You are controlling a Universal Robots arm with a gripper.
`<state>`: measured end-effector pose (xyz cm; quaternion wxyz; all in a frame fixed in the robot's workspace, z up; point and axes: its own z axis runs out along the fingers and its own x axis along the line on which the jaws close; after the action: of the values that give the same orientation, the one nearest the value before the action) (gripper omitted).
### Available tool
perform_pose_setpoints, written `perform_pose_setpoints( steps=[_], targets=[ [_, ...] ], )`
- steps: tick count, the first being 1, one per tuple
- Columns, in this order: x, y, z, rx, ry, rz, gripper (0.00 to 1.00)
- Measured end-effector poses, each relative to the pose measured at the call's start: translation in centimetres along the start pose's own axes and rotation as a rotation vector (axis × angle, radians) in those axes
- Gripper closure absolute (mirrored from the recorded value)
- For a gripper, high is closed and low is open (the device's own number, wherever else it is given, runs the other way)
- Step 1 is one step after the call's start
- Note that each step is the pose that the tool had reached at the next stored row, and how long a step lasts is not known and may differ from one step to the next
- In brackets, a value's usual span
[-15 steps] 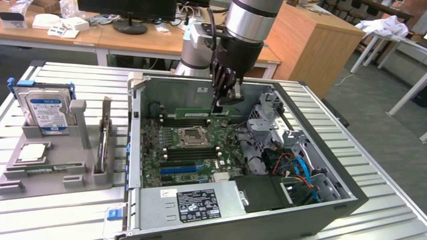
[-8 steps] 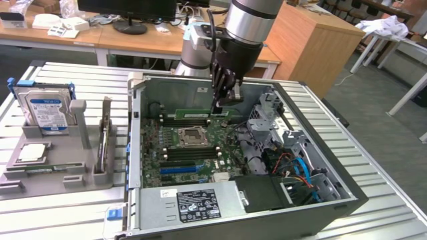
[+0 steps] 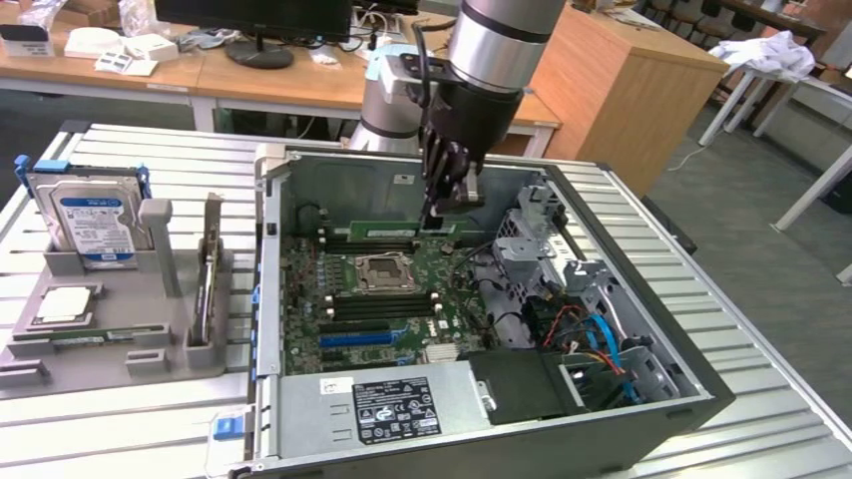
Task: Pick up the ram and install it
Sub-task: 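Insert the ram into the slot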
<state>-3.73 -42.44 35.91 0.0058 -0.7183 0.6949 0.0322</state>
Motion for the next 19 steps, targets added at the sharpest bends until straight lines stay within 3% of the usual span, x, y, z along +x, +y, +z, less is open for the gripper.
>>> perform_pose_setpoints(
  steps=[19],
  targets=[
    [0.1,-0.05,1.39,0.0003,0.0001,0.000,0.88]
  ],
)
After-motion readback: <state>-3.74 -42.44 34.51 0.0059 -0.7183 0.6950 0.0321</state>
